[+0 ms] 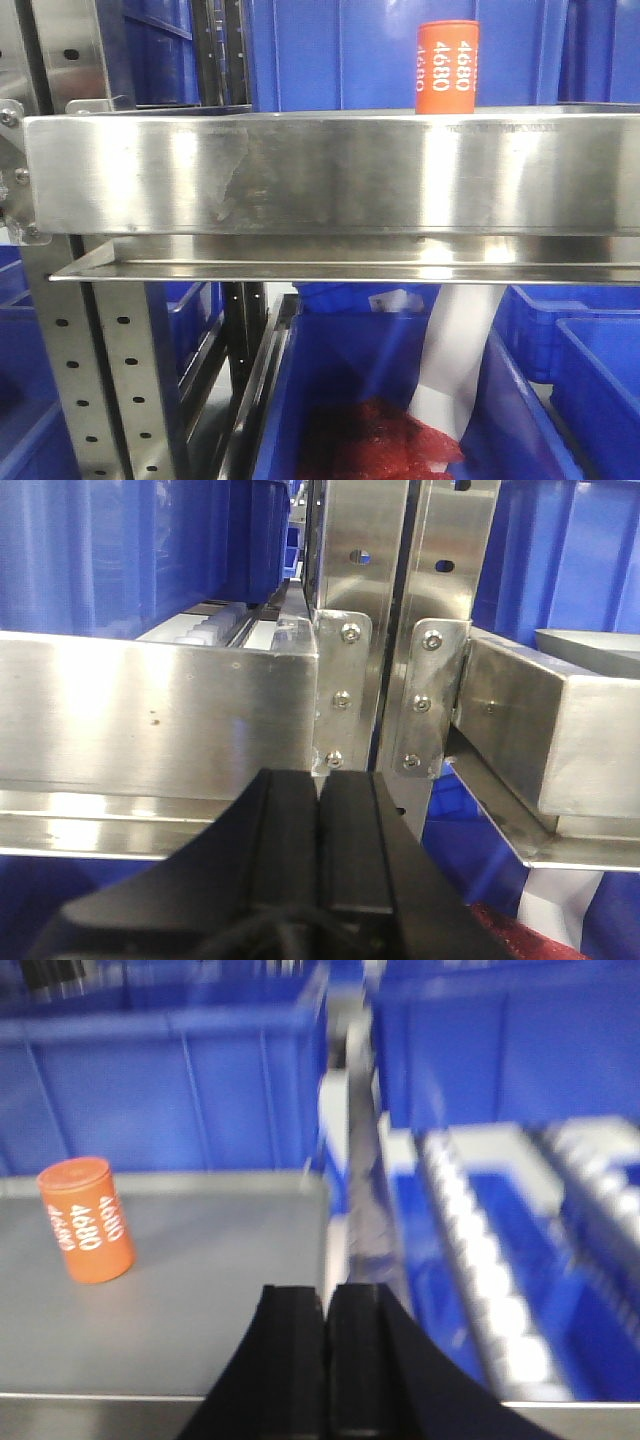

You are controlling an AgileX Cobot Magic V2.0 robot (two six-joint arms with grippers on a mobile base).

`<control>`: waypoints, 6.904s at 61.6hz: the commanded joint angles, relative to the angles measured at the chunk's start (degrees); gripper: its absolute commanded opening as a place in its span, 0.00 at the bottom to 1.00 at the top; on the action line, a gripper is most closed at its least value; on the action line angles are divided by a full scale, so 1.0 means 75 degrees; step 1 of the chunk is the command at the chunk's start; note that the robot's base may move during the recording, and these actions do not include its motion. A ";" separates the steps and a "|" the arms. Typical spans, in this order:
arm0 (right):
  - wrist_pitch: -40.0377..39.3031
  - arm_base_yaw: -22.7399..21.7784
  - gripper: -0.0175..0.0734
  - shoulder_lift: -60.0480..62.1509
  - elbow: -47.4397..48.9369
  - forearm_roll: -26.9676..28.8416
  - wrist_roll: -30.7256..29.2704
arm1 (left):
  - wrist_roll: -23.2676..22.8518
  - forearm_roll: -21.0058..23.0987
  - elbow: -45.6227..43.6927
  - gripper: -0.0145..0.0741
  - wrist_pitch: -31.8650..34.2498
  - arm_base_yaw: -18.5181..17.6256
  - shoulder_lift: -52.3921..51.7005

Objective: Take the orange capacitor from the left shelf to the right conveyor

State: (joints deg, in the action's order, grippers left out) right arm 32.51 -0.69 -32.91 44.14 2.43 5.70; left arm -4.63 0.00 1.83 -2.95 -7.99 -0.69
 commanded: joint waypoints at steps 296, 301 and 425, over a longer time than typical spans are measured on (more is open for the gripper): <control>-0.3002 0.2444 0.25 -0.0360 -0.0170 0.1991 -0.2703 | -0.0010 0.0000 -0.0050 0.05 0.0670 -0.0045 -0.0119; -0.2864 0.2444 0.25 0.0359 -0.0541 0.1991 -0.2703 | -0.0010 0.0000 -0.0050 0.05 0.0670 -0.0045 -0.0119; -0.2897 0.2444 0.25 0.3350 -0.2801 0.1984 -0.2703 | -0.0010 0.0000 -0.0050 0.05 0.0670 -0.0045 -0.0119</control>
State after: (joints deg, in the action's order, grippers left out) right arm 16.67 17.99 -7.27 21.56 16.97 -14.42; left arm -4.63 0.00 1.83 -2.95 -7.99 -0.69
